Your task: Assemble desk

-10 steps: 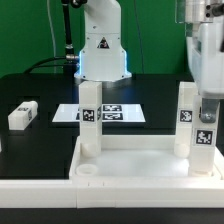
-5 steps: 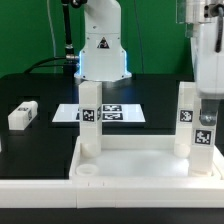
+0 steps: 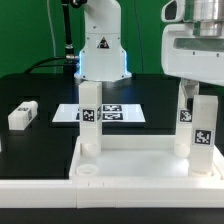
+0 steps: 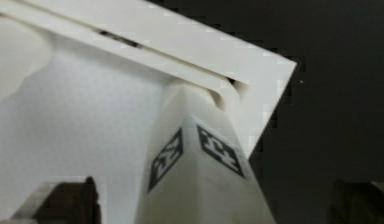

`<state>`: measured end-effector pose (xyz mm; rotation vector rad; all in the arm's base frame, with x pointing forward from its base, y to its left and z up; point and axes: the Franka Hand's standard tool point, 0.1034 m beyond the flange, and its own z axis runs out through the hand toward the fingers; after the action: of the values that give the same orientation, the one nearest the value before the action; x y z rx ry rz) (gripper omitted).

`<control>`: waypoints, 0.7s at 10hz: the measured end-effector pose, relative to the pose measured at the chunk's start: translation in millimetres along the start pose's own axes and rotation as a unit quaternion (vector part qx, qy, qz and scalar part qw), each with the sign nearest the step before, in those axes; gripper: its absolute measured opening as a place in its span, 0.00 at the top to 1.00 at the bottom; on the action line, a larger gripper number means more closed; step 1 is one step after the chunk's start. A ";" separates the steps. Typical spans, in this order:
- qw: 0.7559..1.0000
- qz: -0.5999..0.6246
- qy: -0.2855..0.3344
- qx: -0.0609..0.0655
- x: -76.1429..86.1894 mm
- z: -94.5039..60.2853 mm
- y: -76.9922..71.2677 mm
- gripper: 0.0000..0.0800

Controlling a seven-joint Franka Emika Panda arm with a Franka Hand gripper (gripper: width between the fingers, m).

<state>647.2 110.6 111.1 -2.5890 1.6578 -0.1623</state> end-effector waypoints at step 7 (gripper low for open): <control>0.936 -0.351 0.018 -0.012 4.4 5.3 1.2 0.19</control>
Offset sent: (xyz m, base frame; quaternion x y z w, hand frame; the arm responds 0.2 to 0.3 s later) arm 0.0084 0.0126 -0.0052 0.0131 0.0027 -0.4776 0.8785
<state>648.6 106.1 106.0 -3.0813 0.6651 -0.2170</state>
